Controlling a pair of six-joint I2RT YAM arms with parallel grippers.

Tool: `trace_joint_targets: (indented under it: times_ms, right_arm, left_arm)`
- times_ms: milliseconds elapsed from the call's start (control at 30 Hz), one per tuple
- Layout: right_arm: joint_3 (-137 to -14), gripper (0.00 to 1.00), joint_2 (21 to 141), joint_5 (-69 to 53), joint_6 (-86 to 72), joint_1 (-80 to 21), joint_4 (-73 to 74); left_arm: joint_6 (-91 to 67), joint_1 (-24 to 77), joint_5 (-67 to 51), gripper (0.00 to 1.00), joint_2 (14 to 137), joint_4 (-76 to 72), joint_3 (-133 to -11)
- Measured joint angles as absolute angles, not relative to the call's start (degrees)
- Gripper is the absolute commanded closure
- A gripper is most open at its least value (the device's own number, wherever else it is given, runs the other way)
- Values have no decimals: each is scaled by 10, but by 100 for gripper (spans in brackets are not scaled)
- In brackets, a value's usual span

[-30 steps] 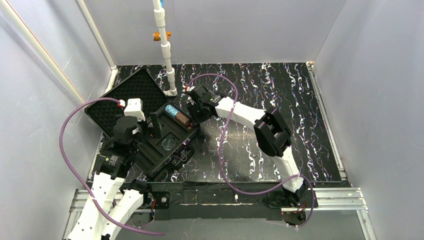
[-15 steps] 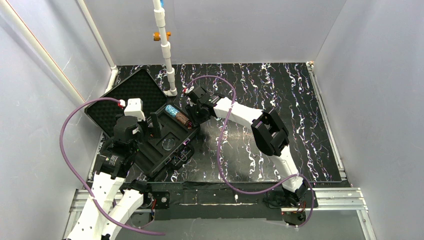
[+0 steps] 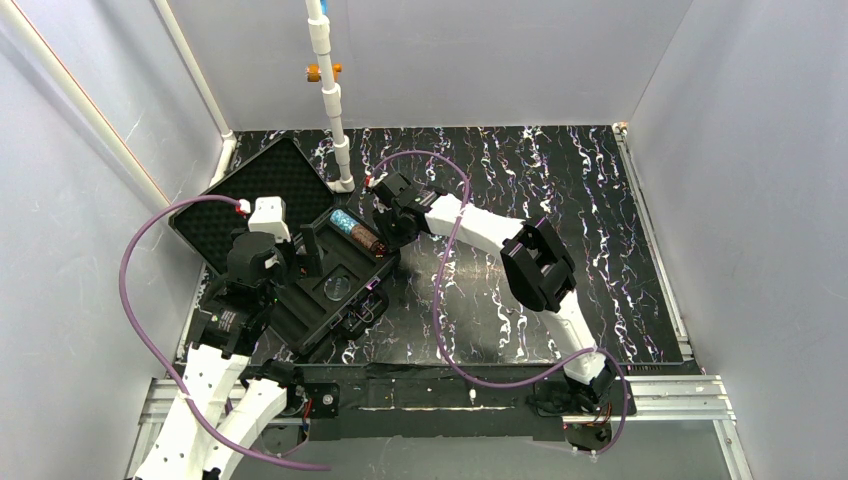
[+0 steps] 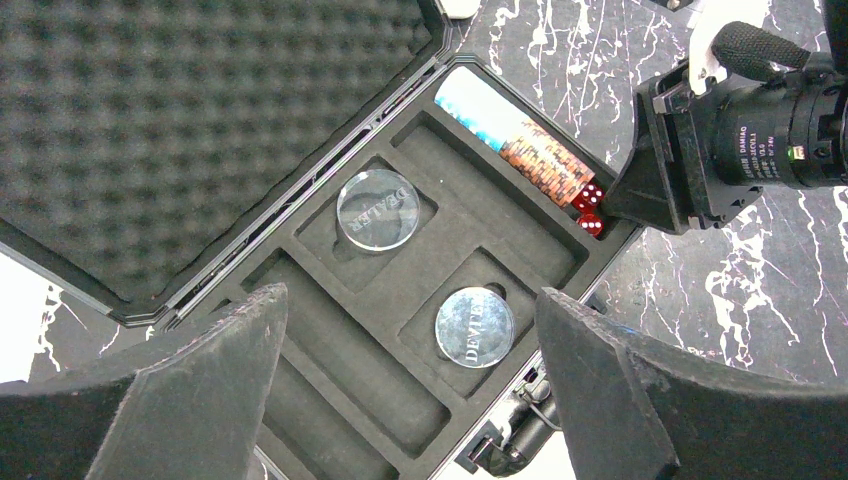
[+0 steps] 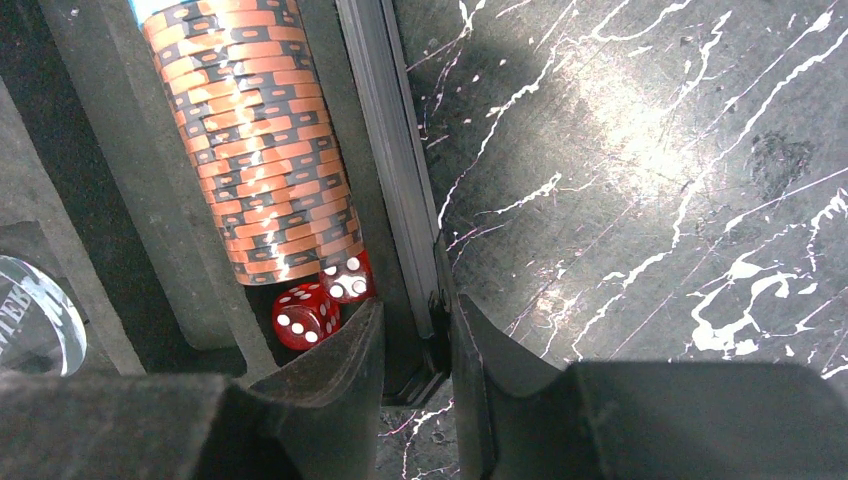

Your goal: Pack up texas hold em set

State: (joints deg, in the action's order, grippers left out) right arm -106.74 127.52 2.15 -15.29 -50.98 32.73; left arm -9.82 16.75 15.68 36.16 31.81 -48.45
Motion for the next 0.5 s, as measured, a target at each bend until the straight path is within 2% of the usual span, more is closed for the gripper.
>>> trace_joint_targets:
  times_ms: [133,333,500]
  right_arm:
    - [-1067,98,1275,33,-149,-511,327]
    - [-1043,99,1262,47,-148,-514,306]
    - [-970,99,1220,52,-151,-514,266]
  left_arm:
    - [-98,168,157,7,362,318,-484]
    - [-98,168,157,7,362,318,-484]
    - [-98,168,157,7,362,318,-484]
